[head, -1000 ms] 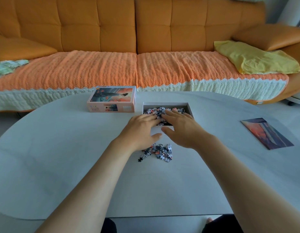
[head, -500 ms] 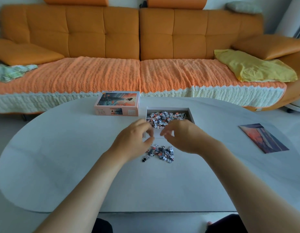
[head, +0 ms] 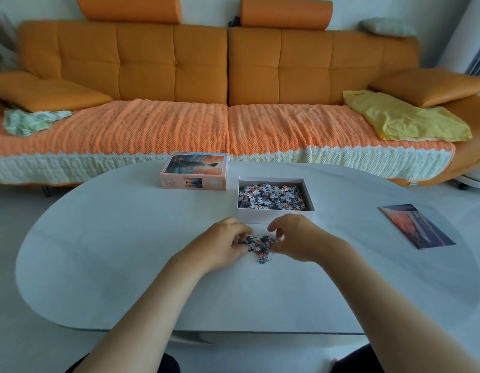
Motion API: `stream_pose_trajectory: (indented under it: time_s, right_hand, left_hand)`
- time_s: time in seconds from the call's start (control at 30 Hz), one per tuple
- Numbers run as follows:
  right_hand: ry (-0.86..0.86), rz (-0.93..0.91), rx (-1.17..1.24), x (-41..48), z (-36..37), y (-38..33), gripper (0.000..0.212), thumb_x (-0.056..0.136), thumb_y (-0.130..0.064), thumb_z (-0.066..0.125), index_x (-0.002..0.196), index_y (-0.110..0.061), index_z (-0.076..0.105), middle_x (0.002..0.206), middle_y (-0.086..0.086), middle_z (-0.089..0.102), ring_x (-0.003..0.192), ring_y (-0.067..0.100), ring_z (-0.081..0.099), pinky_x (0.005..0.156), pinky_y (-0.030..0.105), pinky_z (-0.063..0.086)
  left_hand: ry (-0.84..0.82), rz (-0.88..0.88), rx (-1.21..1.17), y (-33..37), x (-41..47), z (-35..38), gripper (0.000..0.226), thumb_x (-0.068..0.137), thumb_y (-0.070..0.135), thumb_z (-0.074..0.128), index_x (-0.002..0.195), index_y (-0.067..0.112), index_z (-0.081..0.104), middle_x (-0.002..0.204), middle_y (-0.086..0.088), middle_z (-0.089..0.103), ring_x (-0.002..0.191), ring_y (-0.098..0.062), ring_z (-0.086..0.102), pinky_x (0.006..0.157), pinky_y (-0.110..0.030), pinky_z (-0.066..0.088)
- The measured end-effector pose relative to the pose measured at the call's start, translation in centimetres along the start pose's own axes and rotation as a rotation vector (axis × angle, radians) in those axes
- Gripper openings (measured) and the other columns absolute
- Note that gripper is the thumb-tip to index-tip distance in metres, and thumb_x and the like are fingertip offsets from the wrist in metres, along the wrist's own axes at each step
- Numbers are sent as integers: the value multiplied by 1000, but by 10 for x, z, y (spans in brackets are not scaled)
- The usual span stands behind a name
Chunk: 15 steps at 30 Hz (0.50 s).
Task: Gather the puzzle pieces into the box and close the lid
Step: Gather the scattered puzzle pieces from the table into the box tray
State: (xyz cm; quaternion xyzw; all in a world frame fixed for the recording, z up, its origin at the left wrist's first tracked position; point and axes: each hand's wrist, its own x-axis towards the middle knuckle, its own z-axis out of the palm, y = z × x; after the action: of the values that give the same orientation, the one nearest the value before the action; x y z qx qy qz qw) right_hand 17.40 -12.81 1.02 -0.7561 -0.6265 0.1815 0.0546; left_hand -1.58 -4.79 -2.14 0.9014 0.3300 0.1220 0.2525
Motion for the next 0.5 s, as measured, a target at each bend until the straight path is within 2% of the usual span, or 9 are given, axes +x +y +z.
stream_pose_trajectory:
  time_s: [0.1,0.17,0.3,0.37,0.43,0.5]
  right_hand:
    - [-59,51,2,-6,-7,5,57,82,-39,72,133,-26,52,126,-4,54,113,16,53,96,32,47]
    - [-84,59,-18,-9,-8,4,57,81,-38,74,132,-25,53,123,-5,55,111,15,51,95,32,47]
    - [-27,14,26,-8,-5,-4,45,81,-26,75,124,-21,62,100,-8,56,87,11,53,77,23,49]
    - [-5,12,42,-7,-3,-6,42,84,-18,69,125,-21,62,104,-7,58,84,10,54,70,20,46]
    - [-14,27,35,-6,-4,-6,45,86,-19,61,130,-24,57,119,-5,57,95,12,56,77,22,50]
    - [-58,47,1,-6,-5,-3,58,83,-34,64,137,-25,48,133,-3,50,113,17,53,93,31,49]
  left_hand:
    - [-39,-53,70,-11,-4,-11,49,86,26,66,134,28,54,109,14,46,89,-6,47,85,-21,41]
    - [-50,-76,96,-15,-7,-14,46,85,25,69,130,28,58,104,12,47,86,-5,47,81,-17,37]
    - [21,-48,43,-9,-5,-10,23,84,22,72,106,27,72,91,12,57,76,0,52,69,-13,38]
    - [31,-33,26,-3,-2,-7,19,84,22,72,103,26,73,89,12,59,76,0,53,68,-14,39]
    - [34,-35,33,0,1,-5,24,84,24,71,108,25,70,92,11,58,78,-2,53,70,-15,40]
    - [32,-56,48,0,3,-6,33,86,28,68,118,26,62,99,12,54,80,-3,51,74,-19,41]
